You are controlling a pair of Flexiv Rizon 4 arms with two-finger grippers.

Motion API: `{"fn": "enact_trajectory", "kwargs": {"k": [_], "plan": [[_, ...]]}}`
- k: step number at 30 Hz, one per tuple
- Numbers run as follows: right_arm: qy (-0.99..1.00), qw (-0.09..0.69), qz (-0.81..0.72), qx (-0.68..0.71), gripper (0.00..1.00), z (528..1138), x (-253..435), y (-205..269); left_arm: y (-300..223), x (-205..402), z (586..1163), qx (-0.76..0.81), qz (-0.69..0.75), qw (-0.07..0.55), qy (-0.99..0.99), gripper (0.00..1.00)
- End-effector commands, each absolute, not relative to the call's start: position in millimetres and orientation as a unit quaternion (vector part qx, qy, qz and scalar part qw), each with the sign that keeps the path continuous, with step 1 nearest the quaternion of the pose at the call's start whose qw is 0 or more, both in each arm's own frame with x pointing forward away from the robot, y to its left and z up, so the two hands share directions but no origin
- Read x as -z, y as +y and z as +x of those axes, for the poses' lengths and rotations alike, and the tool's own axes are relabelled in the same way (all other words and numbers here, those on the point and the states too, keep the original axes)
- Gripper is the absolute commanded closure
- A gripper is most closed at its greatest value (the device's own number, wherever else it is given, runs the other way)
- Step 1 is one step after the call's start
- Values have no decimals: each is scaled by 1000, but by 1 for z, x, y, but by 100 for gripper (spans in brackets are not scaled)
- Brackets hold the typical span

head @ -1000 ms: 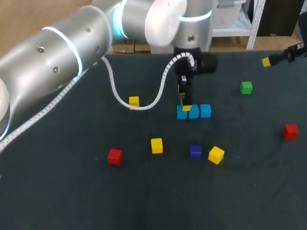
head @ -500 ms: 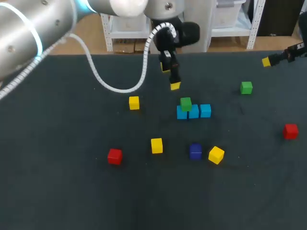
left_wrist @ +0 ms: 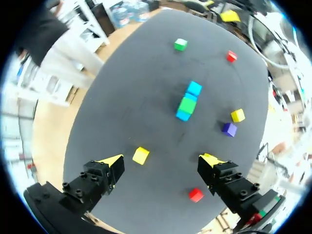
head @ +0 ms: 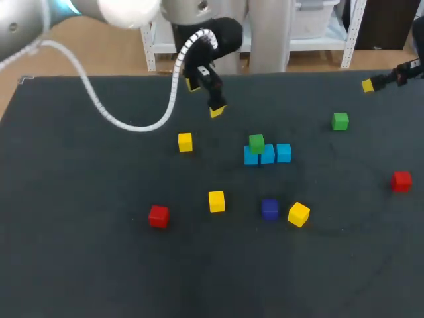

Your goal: Place the blue cubes, place green cubes on the blue cubes, place the yellow cubes on the green cubes, then place the red cubes on the yellow cubes, and place purple cube on the red cubes.

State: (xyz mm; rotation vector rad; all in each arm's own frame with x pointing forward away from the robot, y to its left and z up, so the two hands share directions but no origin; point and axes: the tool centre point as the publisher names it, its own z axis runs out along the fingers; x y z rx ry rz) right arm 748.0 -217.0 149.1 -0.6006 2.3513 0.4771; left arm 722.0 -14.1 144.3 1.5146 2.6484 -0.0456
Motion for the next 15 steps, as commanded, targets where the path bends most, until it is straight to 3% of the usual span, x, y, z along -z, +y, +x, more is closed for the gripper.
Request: {"fn": "enact_trajectory", "kwargs": {"k": [1, 15], "plan": [[897, 328, -231, -185, 0, 749, -149, -218, 18, -147, 706, 55, 463, 184, 865, 0], [897, 328, -231, -185, 0, 749, -149, -218, 88, -166, 721, 48, 348, 275, 895, 0]]}}
